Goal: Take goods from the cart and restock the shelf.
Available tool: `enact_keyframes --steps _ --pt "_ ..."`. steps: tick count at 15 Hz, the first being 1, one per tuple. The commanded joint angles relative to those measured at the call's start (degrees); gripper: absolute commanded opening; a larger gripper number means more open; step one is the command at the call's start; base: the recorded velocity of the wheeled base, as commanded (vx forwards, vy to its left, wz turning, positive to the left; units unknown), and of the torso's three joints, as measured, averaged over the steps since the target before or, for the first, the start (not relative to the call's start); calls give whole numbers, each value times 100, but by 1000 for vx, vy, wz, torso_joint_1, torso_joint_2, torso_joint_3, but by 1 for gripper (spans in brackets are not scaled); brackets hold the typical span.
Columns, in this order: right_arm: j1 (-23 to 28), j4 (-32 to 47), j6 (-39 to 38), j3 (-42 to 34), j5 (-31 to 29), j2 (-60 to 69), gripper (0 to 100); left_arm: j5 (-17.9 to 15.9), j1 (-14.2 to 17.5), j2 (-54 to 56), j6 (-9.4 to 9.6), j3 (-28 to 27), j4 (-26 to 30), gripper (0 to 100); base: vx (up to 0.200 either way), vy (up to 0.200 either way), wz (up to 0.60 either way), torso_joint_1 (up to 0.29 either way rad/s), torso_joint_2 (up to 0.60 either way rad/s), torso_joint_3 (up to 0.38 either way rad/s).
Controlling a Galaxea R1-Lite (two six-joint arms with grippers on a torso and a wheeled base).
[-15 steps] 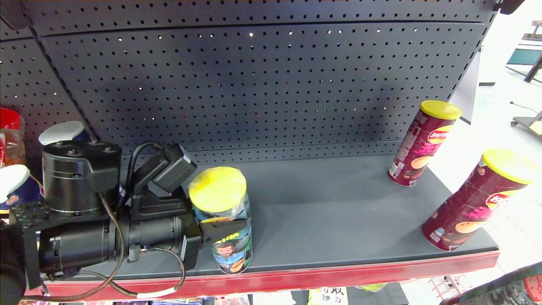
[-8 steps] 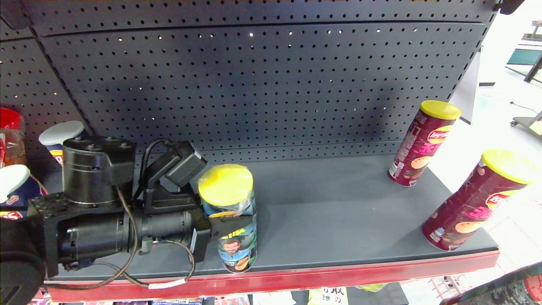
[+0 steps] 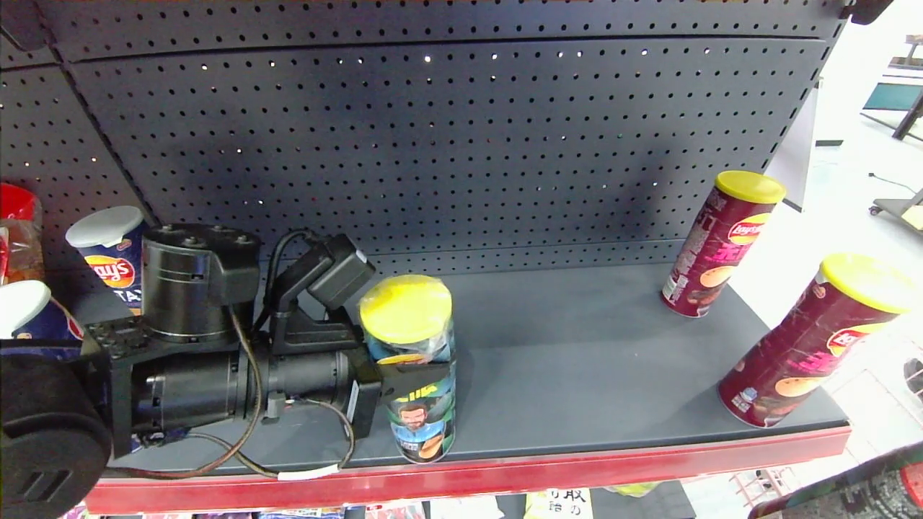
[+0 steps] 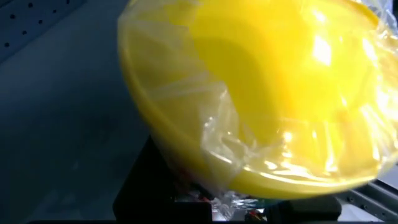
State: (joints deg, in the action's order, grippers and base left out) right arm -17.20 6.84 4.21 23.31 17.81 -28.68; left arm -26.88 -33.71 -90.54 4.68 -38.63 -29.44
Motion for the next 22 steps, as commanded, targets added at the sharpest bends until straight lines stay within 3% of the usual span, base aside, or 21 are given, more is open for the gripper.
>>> enact_keyframes --steps 1,6,7,11,16,19,21,22 --pt "-3 2 1 16 3 -14 0 7 -31 10 6 22 0 0 0 0 0 0 0 0" --pt "-3 2 1 16 -6 3 0 43 -31 1 50 172 -9 0 0 0 0 0 0 0" --pt "-3 2 1 16 -6 -6 0 51 -31 1 50 172 -9 100 0 0 0 0 0 0" --pt "-11 -7 10 60 30 -120 0 236 -22 168 24 339 -9 100 0 0 0 0 0 0" --pt "-161 -16 344 974 144 -1544 0 271 4 1372 -11 1112 70 100 0 0 0 0 0 0" --pt "-846 -86 406 1607 196 -2634 0 253 4 2462 -11 1947 492 100 0 0 0 0 0 0" --pt "-925 -262 406 2029 205 -3284 0 271 4 2893 -55 2035 782 100 0 0 0 0 0 0" --pt "-1092 -394 414 2442 214 -3934 0 333 4 3376 -213 2061 1195 100 0 0 0 0 0 0"
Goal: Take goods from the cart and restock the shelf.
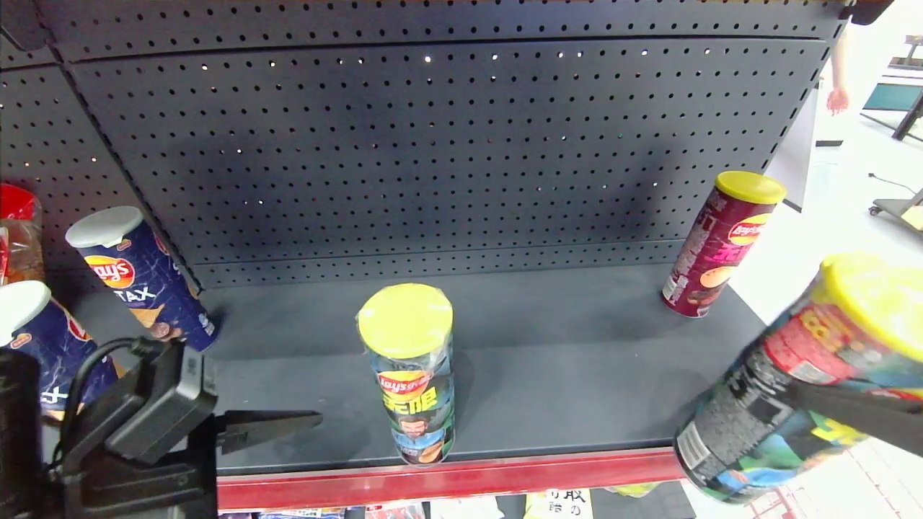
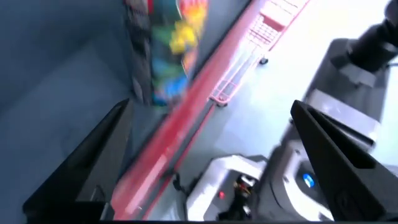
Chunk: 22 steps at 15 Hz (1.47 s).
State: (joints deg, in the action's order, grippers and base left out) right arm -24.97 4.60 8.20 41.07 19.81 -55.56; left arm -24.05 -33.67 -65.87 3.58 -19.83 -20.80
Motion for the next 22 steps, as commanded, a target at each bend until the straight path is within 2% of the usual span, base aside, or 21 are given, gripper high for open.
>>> enact_keyframes --steps 1,4,6,8,10,11,16,22 --pt "-448 -249 6 841 5 -1519 0 111 1 1155 -104 199 559 100 0 0 0 0 0 0" --pt "-922 -838 6 1518 -21 -2626 0 164 10 2561 -104 243 2124 100 0 0 0 0 0 0" --pt "-1045 -1022 6 1887 -3 -3171 0 226 10 3106 -112 243 2730 100 0 0 0 0 0 0" --pt "-1107 -1242 6 2283 14 -3751 0 366 115 3220 -130 252 2818 100 0 0 0 0 0 0" --pt "-1116 -1462 6 2520 84 -4164 0 401 185 3291 -288 243 2818 100 0 0 0 0 0 0" --pt "-1133 -1629 6 2722 269 -4454 0 428 185 3379 -297 278 2836 100 0 0 0 0 0 0" --pt "-1300 -1778 15 3399 322 -5342 0 726 185 3440 -306 313 2836 100 0 0 0 0 0 0" --pt "-1291 -1778 15 4111 331 -6001 0 814 194 3440 -367 322 2844 100 0 0 0 0 0 0"
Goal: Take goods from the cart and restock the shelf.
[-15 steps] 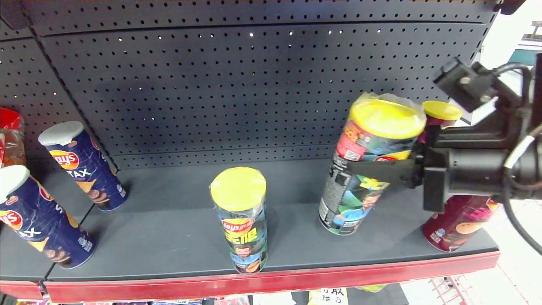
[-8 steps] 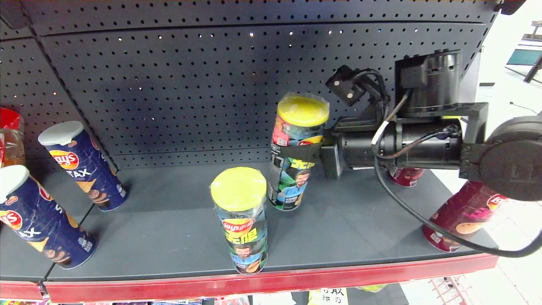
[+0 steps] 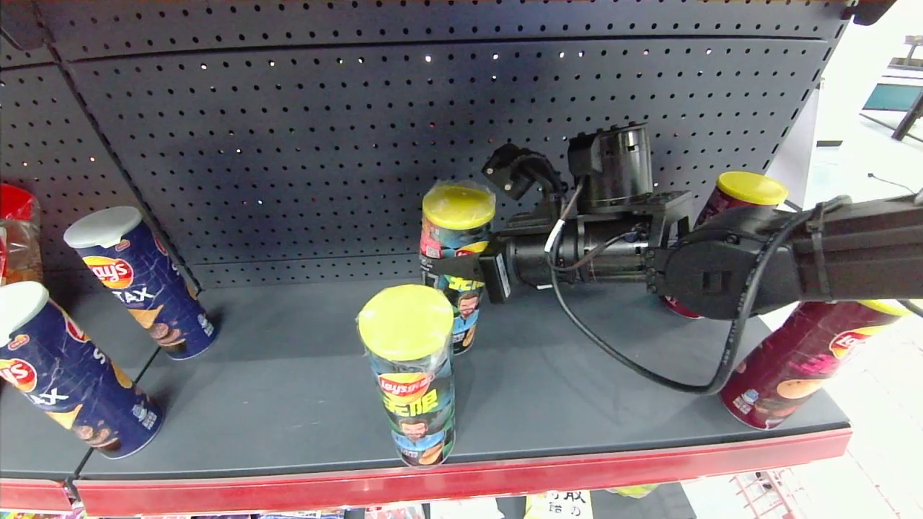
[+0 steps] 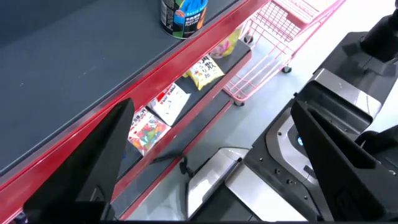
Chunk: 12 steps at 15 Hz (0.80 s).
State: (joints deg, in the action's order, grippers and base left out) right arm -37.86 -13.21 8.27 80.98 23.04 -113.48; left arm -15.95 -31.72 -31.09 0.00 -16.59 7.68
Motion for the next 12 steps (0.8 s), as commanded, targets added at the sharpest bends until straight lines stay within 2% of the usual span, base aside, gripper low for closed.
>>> enact_keyframes --steps 1,8,9,12 --pt "-2 3 0 137 16 -245 0 4 -1 -38 -26 7 -3 100 0 0 0 0 0 0" --pt "42 3 290 84 87 -341 0 4 -1 15 -35 51 -3 100 0 0 0 0 0 0" --pt "33 3 281 84 69 -341 100 4 -1 15 -35 51 5 100 0 0 0 0 0 0" --pt "42 12 246 -162 34 -86 100 56 -1 -29 -35 33 -3 100 0 0 0 0 0 0"
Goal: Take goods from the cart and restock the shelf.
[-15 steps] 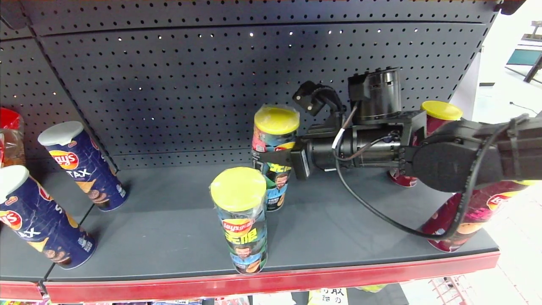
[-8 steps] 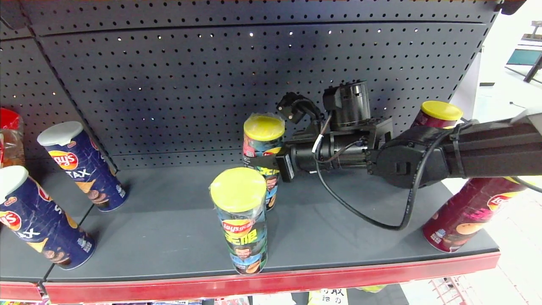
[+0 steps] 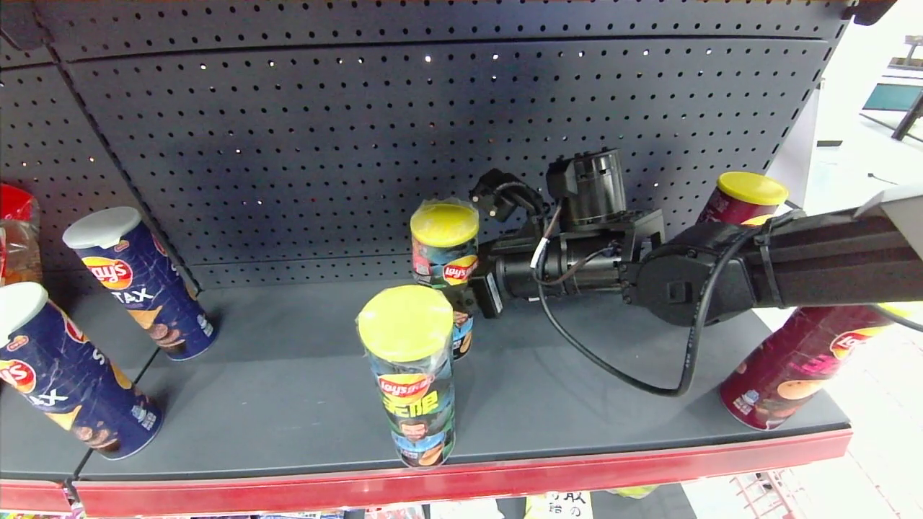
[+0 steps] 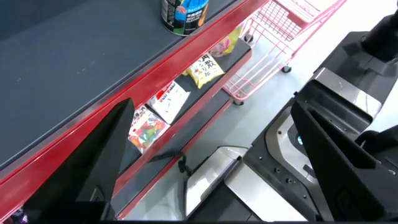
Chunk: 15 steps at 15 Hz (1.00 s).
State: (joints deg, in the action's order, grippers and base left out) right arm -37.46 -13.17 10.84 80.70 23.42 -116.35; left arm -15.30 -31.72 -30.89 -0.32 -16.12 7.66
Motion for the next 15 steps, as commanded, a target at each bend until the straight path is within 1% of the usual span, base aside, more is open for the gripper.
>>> enact_keyframes --steps 1,3,4,6,7,8,10,11,12,13,14,15 --pt "20 -2 -20 -353 -22 358 100 45 -1 -75 -3 -14 -1 100 0 0 0 0 0 0" --pt "90 -2 -11 -731 -57 666 100 80 17 -136 -3 -6 8 100 0 0 0 0 0 0" --pt "107 -2 -20 -1021 -136 894 100 150 105 -251 -12 -23 17 100 0 0 0 0 0 0" --pt "204 -11 -29 -1760 -250 1510 100 256 430 -761 -12 -190 8 100 0 0 0 0 0 0" --pt "283 -55 -73 -2454 -320 2107 100 264 562 -1288 -3 -384 -1 100 0 0 0 0 0 0" --pt "318 -257 -82 -2929 -320 2485 100 273 562 -1648 -3 -551 -1 100 0 0 0 0 0 0" --pt "336 -960 -82 -4018 -338 3215 100 264 562 -2316 5 -814 -1 100 0 0 0 0 0 0" --pt "336 -1241 -73 -4493 -347 3558 100 264 562 -2571 32 -867 -10 100 0 0 0 0 0 0" --pt "336 -1303 -73 -4625 -347 3672 100 264 553 -2641 40 -876 -10 100 0 0 0 0 0 0" --pt "327 -1364 -64 -5240 -338 4366 100 282 553 -3037 111 -849 -18 100 0 0 0 0 0 0" --pt "327 -1373 -47 -5495 -320 4700 100 343 553 -3283 199 -867 -36 100 0 0 0 0 0 0" --pt "327 -1399 -38 -5653 -312 4955 100 387 553 -3485 225 -902 -54 100 0 0 0 0 0 0"
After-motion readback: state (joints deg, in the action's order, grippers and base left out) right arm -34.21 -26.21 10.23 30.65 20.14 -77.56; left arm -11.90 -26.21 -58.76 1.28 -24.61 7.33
